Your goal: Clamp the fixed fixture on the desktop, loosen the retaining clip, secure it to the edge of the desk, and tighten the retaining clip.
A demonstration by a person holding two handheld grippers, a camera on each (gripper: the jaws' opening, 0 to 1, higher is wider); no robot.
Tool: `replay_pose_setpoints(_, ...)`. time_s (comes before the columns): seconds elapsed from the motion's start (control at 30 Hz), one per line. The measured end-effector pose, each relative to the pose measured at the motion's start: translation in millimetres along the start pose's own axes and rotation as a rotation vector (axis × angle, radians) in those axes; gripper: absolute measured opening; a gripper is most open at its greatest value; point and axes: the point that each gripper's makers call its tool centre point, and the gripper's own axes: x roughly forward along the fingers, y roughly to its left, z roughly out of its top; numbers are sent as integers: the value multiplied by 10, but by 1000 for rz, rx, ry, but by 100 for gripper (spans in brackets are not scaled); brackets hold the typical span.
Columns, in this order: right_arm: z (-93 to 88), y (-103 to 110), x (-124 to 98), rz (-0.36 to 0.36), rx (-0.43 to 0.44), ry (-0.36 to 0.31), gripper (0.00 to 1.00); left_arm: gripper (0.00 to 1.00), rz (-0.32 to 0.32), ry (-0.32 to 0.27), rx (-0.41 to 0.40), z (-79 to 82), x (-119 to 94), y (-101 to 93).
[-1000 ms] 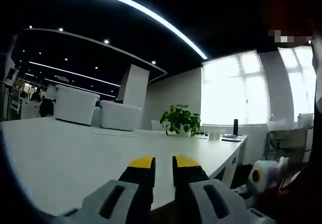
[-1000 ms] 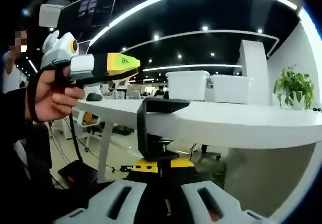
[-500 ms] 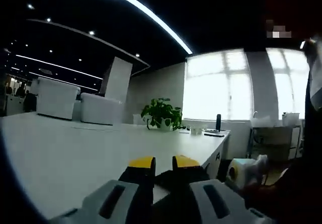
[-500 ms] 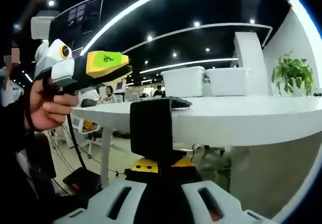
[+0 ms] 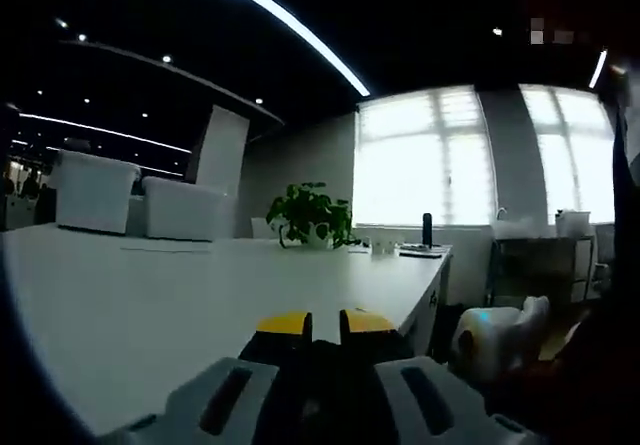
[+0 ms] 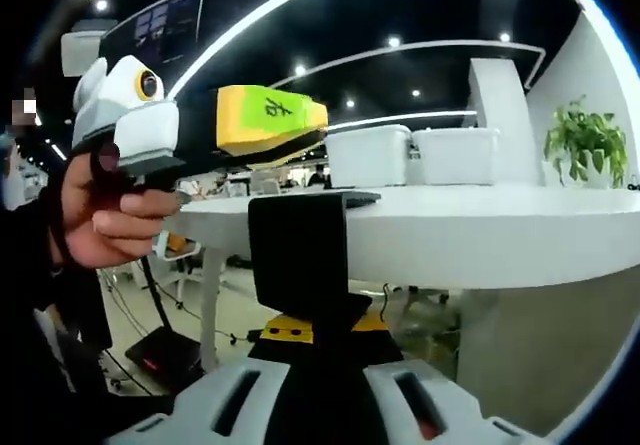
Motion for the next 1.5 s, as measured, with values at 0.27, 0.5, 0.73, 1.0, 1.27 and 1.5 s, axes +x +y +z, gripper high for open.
replay_pose_setpoints(0.27,-25,-18,13,2,30,0,3,12,5,29,25,-110,60,-10)
replay_pose_setpoints(0.5,-30,-34,23,3,39,3,4,12,27,32,19,-168,88,45)
replay_pose_setpoints(0.73,-71,-68,50,-11,48,8,8,13,22,18,30,-167,135,16)
replay_pose_setpoints(1.0,-84,-80,80,-23,46,-12,9,11,35,20,37,-169,138,41)
replay_pose_setpoints(1.27,-222,-113,30,-84,2,4,26,6,34,28,73,-176,186,22)
replay_pose_setpoints(1.5,-387,-52,93,-140,-92,55,40,1,54,26,40,-184,262,114)
